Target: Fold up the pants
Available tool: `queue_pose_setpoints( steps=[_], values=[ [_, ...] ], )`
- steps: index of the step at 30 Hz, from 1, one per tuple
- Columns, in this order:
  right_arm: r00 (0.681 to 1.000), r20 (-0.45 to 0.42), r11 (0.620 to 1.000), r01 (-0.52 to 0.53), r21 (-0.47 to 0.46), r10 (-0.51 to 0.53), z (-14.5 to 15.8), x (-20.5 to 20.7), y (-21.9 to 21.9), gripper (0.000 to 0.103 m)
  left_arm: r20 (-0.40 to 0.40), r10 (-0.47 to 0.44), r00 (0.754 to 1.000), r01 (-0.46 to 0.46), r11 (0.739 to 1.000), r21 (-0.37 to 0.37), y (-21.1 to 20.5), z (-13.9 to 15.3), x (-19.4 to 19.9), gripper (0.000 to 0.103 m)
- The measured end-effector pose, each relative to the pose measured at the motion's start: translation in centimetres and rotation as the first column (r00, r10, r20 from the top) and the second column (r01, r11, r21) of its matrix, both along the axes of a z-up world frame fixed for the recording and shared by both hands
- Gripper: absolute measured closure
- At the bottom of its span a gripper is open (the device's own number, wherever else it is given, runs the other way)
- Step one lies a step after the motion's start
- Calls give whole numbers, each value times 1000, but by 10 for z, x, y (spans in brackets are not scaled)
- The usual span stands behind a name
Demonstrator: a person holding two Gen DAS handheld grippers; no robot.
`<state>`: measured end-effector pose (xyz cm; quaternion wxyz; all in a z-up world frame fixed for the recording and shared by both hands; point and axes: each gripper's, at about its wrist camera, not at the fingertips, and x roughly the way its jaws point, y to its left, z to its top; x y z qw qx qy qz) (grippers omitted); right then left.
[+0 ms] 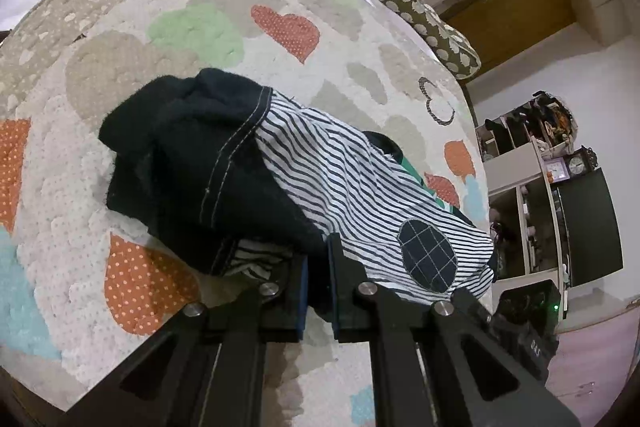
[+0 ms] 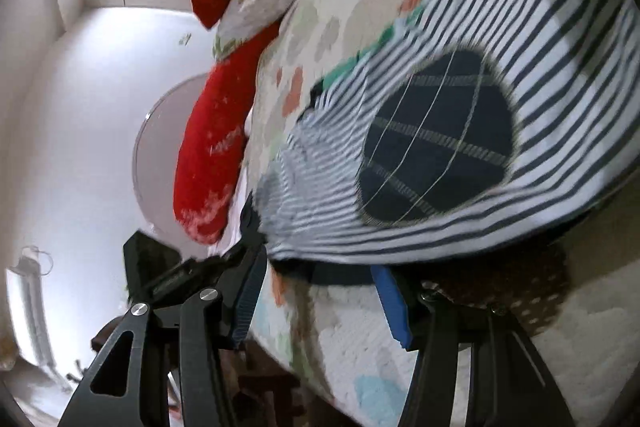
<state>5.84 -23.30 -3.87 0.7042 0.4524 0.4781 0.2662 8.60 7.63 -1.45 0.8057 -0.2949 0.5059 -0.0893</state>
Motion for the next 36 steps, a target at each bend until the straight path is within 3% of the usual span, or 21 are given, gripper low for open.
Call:
queue_pose_setpoints(
  steps=[4, 6, 8, 11, 16, 19, 26, 32, 33, 36],
  values=[
    [996, -18, 994, 90, -63, -91, -1, 0, -24, 46, -10, 3, 1000, -3, 1000, -2, -1, -2, 3, 95],
    [991, -32, 988, 131, -80, -134, -5, 1, -38, 61, -13, 6, 1000, -6, 1000, -4, 0, -1, 2, 95],
    [985, -40, 980, 163, -112, -168, -6, 0, -49, 88, -11, 4, 1000, -5, 1000, -15, 0, 2, 0, 97],
    [982, -1, 976, 187, -109, -189, 5, -5, -60, 94, 20, 0, 1000, 0, 1000, -11, 1, 12, -4, 98],
    [977, 140, 970, 181, -160, -159, 51, -6, -59, 95, 59, 12, 998, -13, 1000, 7, 2, 28, 3, 98],
    [976, 167, 970, 169, -174, -140, 68, 5, -59, 95, 49, -1, 999, 0, 1000, 14, 2, 34, 24, 98],
    [980, 164, 946, 153, -287, -109, 72, 77, -55, 95, 71, -8, 997, -1, 992, 123, -5, 43, 103, 98],
    [979, 179, 889, 166, -428, -96, 62, 146, -39, 94, 54, -38, 998, 27, 979, 202, -13, 25, 176, 97],
    [980, 175, 877, 164, -451, -94, 59, 157, -37, 92, 44, -41, 998, 32, 983, 183, -10, 24, 181, 97],
    [979, 161, 842, 188, -505, -122, 52, 177, -42, 64, 50, -58, 997, 53, 995, 86, -1, 28, 183, 89]
  ],
)
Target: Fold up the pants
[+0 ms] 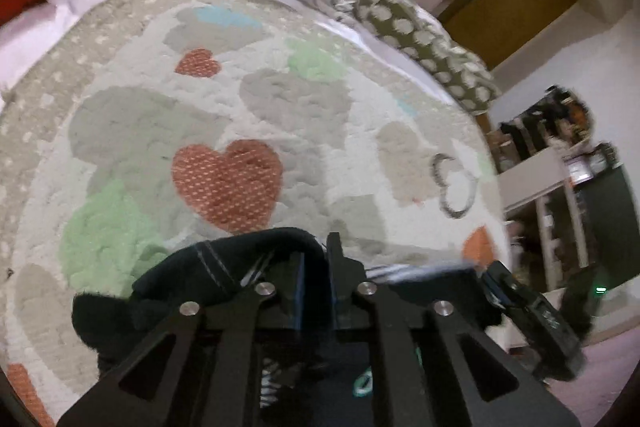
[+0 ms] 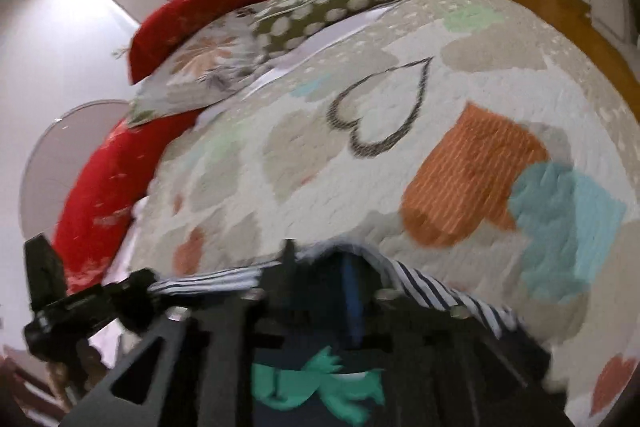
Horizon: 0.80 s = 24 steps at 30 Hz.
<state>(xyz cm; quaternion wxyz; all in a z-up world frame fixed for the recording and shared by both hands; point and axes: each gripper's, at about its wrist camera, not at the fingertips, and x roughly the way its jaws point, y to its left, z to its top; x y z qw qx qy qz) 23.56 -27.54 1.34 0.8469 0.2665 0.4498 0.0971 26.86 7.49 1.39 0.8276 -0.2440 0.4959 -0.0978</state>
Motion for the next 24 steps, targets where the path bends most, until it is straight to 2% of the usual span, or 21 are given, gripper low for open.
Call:
queue_pose_setpoints(
  steps=[1, 2, 5, 8, 12, 15, 17, 19, 21, 22, 23, 24],
  values=[
    [1000, 14, 1000, 19, -7, -18, 3, 1, -6, 50, 29, -21, 999, 22, 999, -28, 3, 8, -4, 85],
    [999, 33, 999, 36, -11, -35, 7, 0, -12, 40, 50, -27, 998, 29, 999, -37, 6, 15, -8, 76],
    [992, 88, 996, 90, -21, -88, 23, -12, -34, 36, 122, -14, 992, 17, 1000, -25, 17, 39, -28, 50],
    [992, 88, 994, 96, -52, -91, 31, -34, -54, 36, 153, -9, 988, 9, 1000, 4, 34, 52, -53, 35],
    [996, 70, 993, 65, -99, -58, 27, -83, -75, 36, 95, 2, 996, -11, 996, 92, 55, 35, -92, 30],
    [998, 44, 996, 48, -80, -44, 13, -119, -84, 34, 8, -6, 1000, 4, 989, 151, 60, -1, -125, 30],
    [999, 20, 998, 49, -43, -49, 0, -138, -88, 33, -28, -30, 999, 35, 983, 180, 53, -20, -138, 30],
    [998, -5, 998, 59, 1, -59, -14, -149, -87, 32, -62, -70, 996, 79, 984, 161, 36, -40, -145, 30],
    [997, -33, 997, 67, 30, -66, -29, -151, -81, 32, -52, -63, 997, 73, 975, 212, 18, -47, -147, 30],
    [997, -42, 997, 72, 33, -71, -35, -150, -76, 33, -35, -76, 996, 83, 960, 268, 4, -47, -146, 35],
    [996, -38, 996, 82, 24, -81, -38, -150, -71, 45, -52, -88, 995, 100, 955, 281, -3, -49, -144, 78],
    [996, -37, 996, 83, 22, -82, -39, -149, -68, 61, -86, -73, 994, 95, 949, 300, -5, -52, -142, 94]
  ],
)
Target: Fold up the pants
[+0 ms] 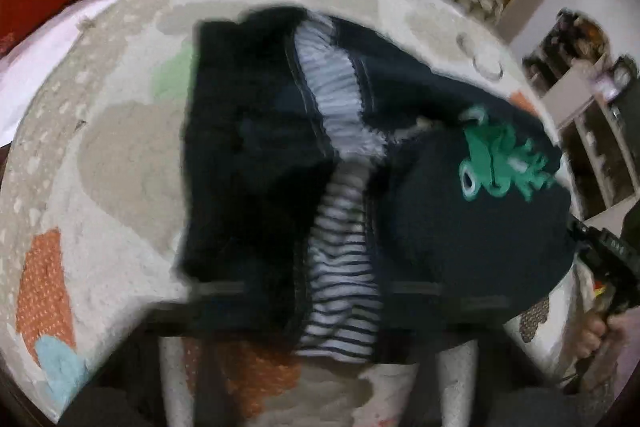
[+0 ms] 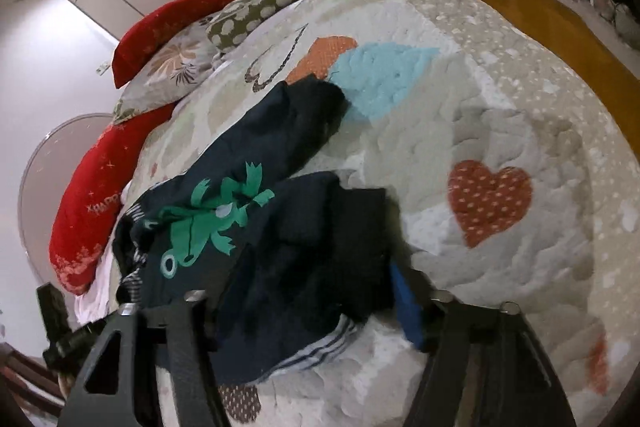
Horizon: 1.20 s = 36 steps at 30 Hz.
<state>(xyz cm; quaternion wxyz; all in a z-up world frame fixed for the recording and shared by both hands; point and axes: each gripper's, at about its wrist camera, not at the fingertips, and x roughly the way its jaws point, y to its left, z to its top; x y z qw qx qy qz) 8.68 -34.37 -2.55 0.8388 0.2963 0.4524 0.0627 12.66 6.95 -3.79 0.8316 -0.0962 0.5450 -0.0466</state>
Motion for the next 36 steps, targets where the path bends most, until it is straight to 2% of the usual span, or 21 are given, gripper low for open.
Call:
queue_pose_setpoints(
  steps=[1, 3, 5, 6, 10, 12, 15, 16, 17, 18, 19, 20, 23, 26, 28, 29, 31, 33, 36],
  values=[
    [1000, -19, 1000, -14, 23, 15, -2, 3, 3, 87, -5, 23, 1000, -23, 999, -22, 3, 2, -1, 94],
    [999, -33, 998, -10, 69, 12, -2, 2, 1, 87, 15, 40, 999, -39, 999, -35, 11, 13, -9, 95],
    [1000, -7, 999, -24, 48, 25, 9, -8, 0, 88, 44, 53, 998, -50, 997, -53, 22, 32, -23, 95],
    [1000, 2, 999, -29, 44, 29, 13, -14, -2, 88, 52, 56, 997, -53, 997, -53, 25, 38, -29, 103],
    [999, 27, 997, -41, 63, 40, 27, -40, -12, 88, 117, 75, 990, -79, 996, 31, 36, 55, -56, 103],
    [999, 25, 998, -48, 47, 47, 27, -47, -13, 88, 107, 83, 991, -88, 995, 37, 41, 51, -60, 103],
    [999, 11, 999, -35, -27, 36, 25, -51, -14, 81, 118, 98, 988, -98, 995, -11, 45, 47, -67, 101],
    [999, 22, 1000, -23, -17, 24, 28, -51, -17, 76, 136, 101, 986, -101, 995, -11, 44, 48, -72, 98],
    [999, 40, 1000, -11, 0, 11, 31, -51, -22, 64, 157, 109, 981, -109, 994, -12, 43, 49, -77, 85],
    [998, 65, 1000, 21, 11, -22, 39, -47, -27, 56, 179, 122, 976, -121, 993, -18, 43, 49, -82, 68],
    [996, 79, 999, 42, 9, -42, 44, -43, -30, 43, 194, 132, 972, -129, 991, -27, 43, 49, -85, 60],
    [994, 90, 999, 55, 1, -55, 49, -35, -31, 42, 202, 138, 970, -134, 990, -37, 43, 48, -87, 55],
    [998, 64, 999, 32, -40, -30, 53, 13, -23, 41, 198, 118, 973, -108, 992, -64, 36, 44, -92, 55],
    [998, -53, 991, 15, -137, -22, 33, 77, -11, 41, 177, 106, 978, -94, 993, -75, 33, 38, -92, 55],
    [994, -105, 982, 16, -187, -36, 21, 106, -8, 42, 168, 102, 980, -90, 993, -78, 31, 35, -94, 55],
    [993, -118, 986, 12, -168, -32, 15, 115, -6, 56, 166, 100, 981, -88, 993, -77, 31, 34, -94, 55],
    [993, -118, 993, -20, -118, 6, 12, 122, -2, 91, 165, 100, 981, -89, 993, -77, 31, 33, -95, 55],
    [998, -65, 984, -3, -179, -9, 24, 114, -2, 92, 172, 104, 980, -94, 993, -66, 31, 33, -95, 55],
    [996, -41, 973, 62, -223, -73, 32, 98, -17, 92, 183, 107, 977, -99, 994, -55, 28, 33, -96, 54]
  ],
)
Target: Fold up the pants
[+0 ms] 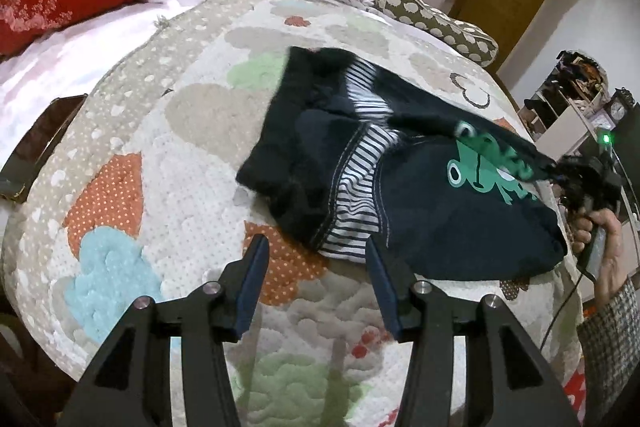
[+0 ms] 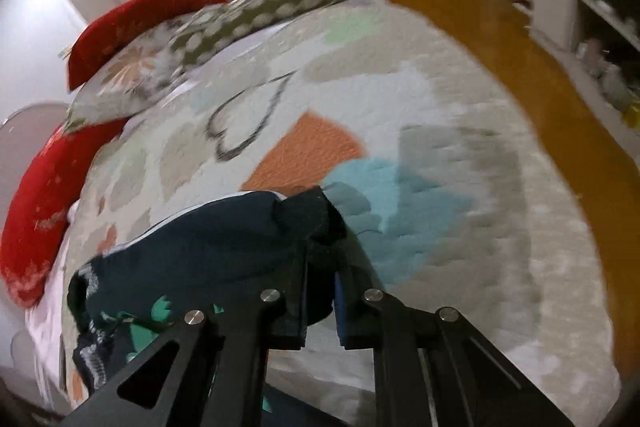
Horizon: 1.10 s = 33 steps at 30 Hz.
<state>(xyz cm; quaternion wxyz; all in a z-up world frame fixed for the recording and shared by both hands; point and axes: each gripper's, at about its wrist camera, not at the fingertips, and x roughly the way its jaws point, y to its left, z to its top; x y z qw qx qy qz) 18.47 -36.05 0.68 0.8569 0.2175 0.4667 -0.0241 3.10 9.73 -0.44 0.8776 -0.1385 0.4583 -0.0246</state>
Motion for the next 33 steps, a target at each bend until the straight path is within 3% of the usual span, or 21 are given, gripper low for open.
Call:
queue_pose_setpoints(
  steps=[3, 6, 8, 11, 15, 17, 19, 20, 22, 24, 28, 30, 33],
  values=[
    [999, -15, 999, 39, -38, -39, -2, -10, -13, 91, 16, -15, 1000, 15, 1000, 3, -6, 5, -4, 53],
    [1000, -26, 1000, 11, -12, -11, -4, -17, -15, 77, 57, -4, 998, 2, 1000, 27, -8, 18, -11, 42],
    [998, 39, 999, 44, -8, -44, 9, -35, -15, 63, 132, 27, 991, -36, 997, 69, -10, 35, -21, 37],
    [987, 149, 998, 61, -16, -58, 37, -73, -10, 53, 254, 82, 964, -124, 981, 152, -13, 59, -36, 22],
    [965, 263, 999, 33, -37, -22, 71, -128, 15, 39, 454, 134, 881, -270, 930, 249, -23, 95, -64, 2],
    [953, 302, 998, 8, -56, 10, 82, -153, 32, 38, 558, 135, 819, -327, 909, 259, -29, 115, -84, 0],
    [943, 329, 996, -13, -88, 42, 90, -176, 53, 38, 621, 124, 774, -353, 898, 261, -34, 131, -98, 0],
    [940, 336, 995, -23, -97, 55, 92, -184, 62, 38, 648, 107, 754, -354, 897, 263, -37, 140, -106, 0],
    [931, 356, 994, -49, -100, 82, 100, -204, 81, 38, 672, 73, 737, -330, 906, 264, -43, 154, -117, 0],
    [922, 373, 993, -76, -92, 105, 108, -218, 96, 36, 663, 52, 747, -298, 917, 265, -49, 163, -124, 0],
    [917, 369, 986, -110, -129, 151, 118, -232, 120, 22, 568, 26, 823, -235, 925, 299, -64, 170, -128, 0],
    [929, 333, 973, -96, -209, 163, 109, -226, 128, 19, 531, 8, 847, -196, 934, 300, -67, 168, -127, 0],
    [947, 283, 953, -64, -295, 151, 81, -195, 128, 19, 514, 15, 858, -195, 934, 299, -67, 164, -124, 0]
  ],
)
